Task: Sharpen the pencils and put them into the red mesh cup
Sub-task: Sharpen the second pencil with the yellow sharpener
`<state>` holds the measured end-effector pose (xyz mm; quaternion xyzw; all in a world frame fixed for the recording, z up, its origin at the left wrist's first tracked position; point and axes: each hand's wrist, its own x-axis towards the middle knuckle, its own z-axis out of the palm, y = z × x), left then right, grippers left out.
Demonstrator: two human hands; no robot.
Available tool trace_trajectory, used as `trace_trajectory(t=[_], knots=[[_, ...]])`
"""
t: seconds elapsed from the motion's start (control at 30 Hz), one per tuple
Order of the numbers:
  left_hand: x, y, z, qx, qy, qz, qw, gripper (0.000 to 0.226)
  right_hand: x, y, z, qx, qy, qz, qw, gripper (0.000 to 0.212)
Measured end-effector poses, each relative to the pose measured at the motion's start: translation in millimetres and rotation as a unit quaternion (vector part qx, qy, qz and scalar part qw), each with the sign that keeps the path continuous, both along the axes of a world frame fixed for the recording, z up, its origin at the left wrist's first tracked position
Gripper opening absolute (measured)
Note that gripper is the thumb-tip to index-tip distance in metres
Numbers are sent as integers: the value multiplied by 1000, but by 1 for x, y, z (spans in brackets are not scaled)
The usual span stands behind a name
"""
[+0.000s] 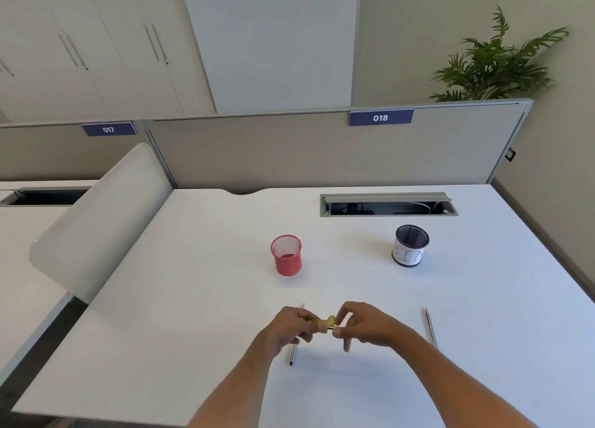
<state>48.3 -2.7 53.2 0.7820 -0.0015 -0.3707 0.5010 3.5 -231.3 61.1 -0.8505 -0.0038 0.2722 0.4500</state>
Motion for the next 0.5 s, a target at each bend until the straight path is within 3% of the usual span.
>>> trace_trajectory(t=[0.1, 0.2, 0.3, 0.4, 0.5], knots=[[3, 2, -2, -5, 12, 9, 1000, 36, -1, 4, -4, -74, -90, 8, 993, 19], [2, 2, -6, -47, 47, 45, 997, 41, -3, 12, -7, -206, -235, -7, 950, 11], [2, 1, -8, -77, 73, 71, 992, 42, -5, 16, -10, -239, -306, 8, 922, 17], [3, 1, -8, -74, 38, 36, 996, 35, -7, 13, -12, -241, -267, 6, 933, 24], [2, 1, -9, -40, -14, 1, 999, 30, -6, 11, -12, -146, -143, -60, 977, 25]])
